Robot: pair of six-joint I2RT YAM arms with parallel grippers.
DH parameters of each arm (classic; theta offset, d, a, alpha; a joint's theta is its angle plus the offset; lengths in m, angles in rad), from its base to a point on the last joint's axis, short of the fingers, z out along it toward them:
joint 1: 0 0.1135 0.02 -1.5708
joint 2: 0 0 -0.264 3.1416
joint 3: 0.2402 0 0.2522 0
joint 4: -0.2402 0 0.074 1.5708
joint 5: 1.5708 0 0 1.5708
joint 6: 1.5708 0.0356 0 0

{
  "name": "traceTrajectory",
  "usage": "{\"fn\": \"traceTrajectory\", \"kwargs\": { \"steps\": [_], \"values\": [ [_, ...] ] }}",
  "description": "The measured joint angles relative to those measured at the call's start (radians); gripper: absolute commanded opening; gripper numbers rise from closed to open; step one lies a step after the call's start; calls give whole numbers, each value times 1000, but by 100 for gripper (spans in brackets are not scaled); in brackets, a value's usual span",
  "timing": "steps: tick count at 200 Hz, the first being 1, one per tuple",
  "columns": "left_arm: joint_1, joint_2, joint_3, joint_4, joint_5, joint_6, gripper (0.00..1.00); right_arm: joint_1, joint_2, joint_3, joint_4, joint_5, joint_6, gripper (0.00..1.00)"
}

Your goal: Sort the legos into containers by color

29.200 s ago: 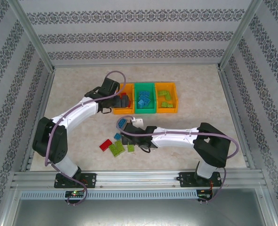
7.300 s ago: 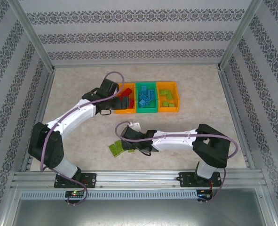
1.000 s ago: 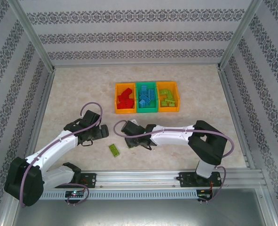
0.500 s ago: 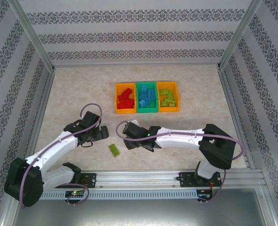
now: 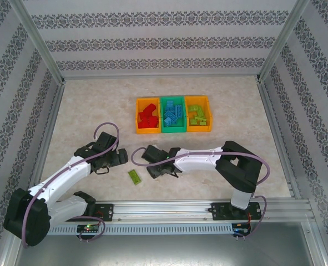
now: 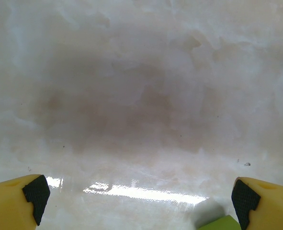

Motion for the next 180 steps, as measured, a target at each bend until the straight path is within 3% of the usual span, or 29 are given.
{"fn": "traceTrajectory", "kwargs": {
  "steps": [23,76,104,139,180],
  "values": [
    [0,0,0,0,0,0,99,0,-2,-1,2,2,-9,30],
    [0,0,0,0,13,-2,100,-61,-152,-104,8,27,-2,28],
    [0,-10,0,0,28,-6,100,-186,-304,-158,10,35,-3,28],
    [-13,-34,-3,0,36,-31,100,-421,-439,-165,13,20,-29,28],
    [-84,-39,-15,0,41,-89,100,-654,-389,-58,-11,-5,-83,29]
  ]
}}
